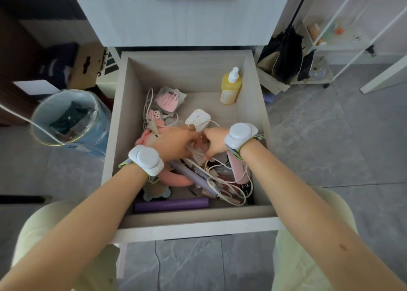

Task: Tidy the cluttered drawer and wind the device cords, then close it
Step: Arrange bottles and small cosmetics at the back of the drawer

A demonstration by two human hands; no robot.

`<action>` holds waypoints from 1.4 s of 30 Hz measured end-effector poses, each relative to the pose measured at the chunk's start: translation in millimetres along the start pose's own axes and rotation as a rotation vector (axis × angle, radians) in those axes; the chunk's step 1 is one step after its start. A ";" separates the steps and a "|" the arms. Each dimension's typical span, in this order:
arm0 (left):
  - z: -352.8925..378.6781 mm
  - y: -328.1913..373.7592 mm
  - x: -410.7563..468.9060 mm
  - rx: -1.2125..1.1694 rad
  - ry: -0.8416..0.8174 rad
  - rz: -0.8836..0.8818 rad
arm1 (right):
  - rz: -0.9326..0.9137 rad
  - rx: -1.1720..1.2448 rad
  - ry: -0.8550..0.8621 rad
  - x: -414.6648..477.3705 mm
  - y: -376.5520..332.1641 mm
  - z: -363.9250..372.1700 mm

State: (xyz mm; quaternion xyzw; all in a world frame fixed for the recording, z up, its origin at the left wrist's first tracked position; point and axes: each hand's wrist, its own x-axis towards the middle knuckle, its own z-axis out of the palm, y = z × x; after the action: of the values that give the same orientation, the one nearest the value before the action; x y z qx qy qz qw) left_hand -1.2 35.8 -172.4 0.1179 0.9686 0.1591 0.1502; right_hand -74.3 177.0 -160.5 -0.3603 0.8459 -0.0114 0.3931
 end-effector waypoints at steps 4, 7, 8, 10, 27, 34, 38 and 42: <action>-2.1 -0.3 0.6 0.005 -0.048 -0.022 | 0.041 0.010 -0.091 -0.9 0.0 -2.5; 0.0 0.9 2.3 -0.045 -0.073 -0.034 | 0.058 0.111 -0.101 -7.0 -1.4 -5.9; 0.2 0.6 2.0 -0.074 -0.093 -0.051 | 0.065 0.124 -0.080 -8.9 -1.3 -7.2; 0.2 0.7 1.5 -0.113 -0.146 -0.025 | 0.079 0.140 -0.047 -10.0 0.9 -9.5; 2.3 -5.6 4.8 -0.152 -0.068 -0.031 | 0.075 -0.032 -0.005 -10.0 -1.4 -6.5; -3.4 1.1 16.6 -0.048 -0.248 -0.017 | 0.070 -0.016 0.005 -12.0 -2.5 -6.6; -2.4 3.6 14.0 -0.122 -0.300 0.015 | 0.068 -0.017 0.010 -11.2 -5.0 -6.1; -3.5 -2.3 12.0 -0.215 -0.322 0.012 | 0.066 -0.023 -0.001 -10.5 -3.3 -6.4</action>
State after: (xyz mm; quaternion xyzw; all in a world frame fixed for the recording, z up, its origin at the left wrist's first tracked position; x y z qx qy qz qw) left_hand -13.9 36.0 -173.0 0.1309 0.9087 0.2416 0.3142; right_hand -72.2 179.4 -148.2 -0.3368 0.8571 0.0115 0.3897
